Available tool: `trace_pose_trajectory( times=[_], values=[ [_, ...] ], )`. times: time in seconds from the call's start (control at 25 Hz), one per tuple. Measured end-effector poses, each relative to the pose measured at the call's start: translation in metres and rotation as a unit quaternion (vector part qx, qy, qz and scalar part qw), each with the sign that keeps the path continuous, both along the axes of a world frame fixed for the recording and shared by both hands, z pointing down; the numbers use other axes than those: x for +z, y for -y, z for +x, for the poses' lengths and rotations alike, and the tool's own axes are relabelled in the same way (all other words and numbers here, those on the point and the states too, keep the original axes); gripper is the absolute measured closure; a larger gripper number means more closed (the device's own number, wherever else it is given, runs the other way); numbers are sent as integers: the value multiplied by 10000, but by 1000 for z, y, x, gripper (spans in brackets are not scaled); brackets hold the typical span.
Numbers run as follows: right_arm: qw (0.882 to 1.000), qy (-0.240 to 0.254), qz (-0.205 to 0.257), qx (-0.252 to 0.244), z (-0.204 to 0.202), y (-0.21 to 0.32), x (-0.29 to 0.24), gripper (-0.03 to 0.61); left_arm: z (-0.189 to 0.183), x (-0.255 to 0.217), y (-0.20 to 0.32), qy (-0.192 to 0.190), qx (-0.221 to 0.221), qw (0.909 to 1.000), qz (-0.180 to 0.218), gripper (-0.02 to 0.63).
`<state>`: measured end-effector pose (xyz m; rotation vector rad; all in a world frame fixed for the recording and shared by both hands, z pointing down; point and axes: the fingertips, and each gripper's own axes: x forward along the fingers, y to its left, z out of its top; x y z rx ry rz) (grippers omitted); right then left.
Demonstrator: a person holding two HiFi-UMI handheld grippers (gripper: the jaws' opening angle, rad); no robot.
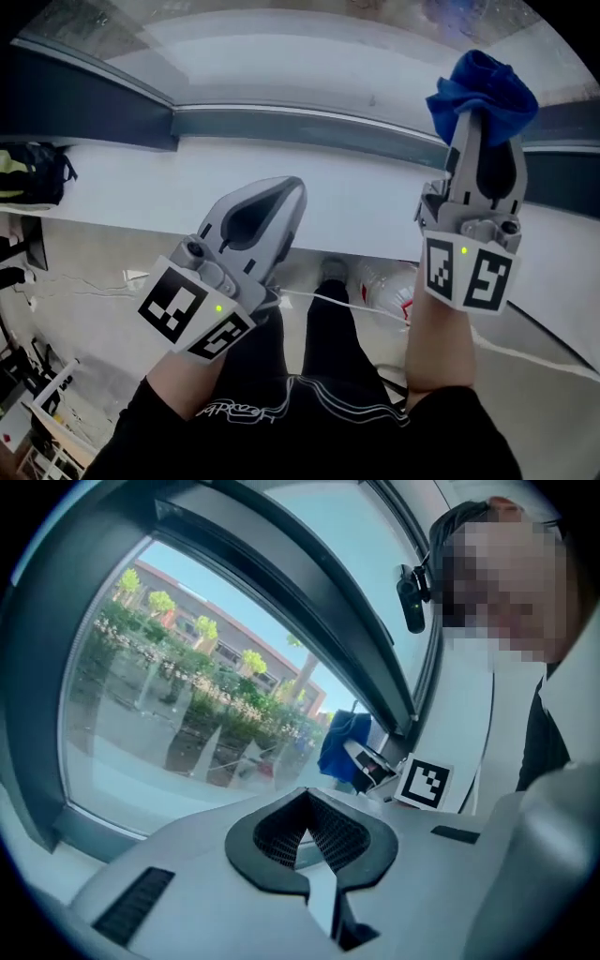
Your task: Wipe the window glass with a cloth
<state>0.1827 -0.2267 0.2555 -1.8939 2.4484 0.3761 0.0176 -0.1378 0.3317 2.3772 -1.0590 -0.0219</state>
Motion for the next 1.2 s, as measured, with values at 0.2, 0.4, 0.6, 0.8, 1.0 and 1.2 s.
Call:
trace_pose_trajectory(
  times=[0.2, 0.4, 0.6, 0.8, 1.0, 1.2],
  values=[
    [9976, 176, -234, -622, -134, -3, 23, 515, -105, 7, -10, 98, -470, 9988, -83, 607],
    [9924, 300, -307, -1150, -247, -6, 35, 515, -194, 9, -18, 153, -805, 9966, -69, 609],
    [9865, 287, -310, -1583, -350, -1, 43, 515, -281, 15, -24, 173, -1140, 9933, -83, 607],
    [9820, 193, -214, -1867, -431, 8, 43, 515, -346, 15, -27, 157, -1391, 9902, -14, 609],
    [9813, 212, -205, -1903, -479, 24, 48, 515, -383, 24, -35, 120, -1496, 9886, -102, 609],
    [9855, 109, -218, -1680, -495, 45, 57, 515, -400, 29, -41, 94, -1599, 9870, -148, 608]
  ],
)
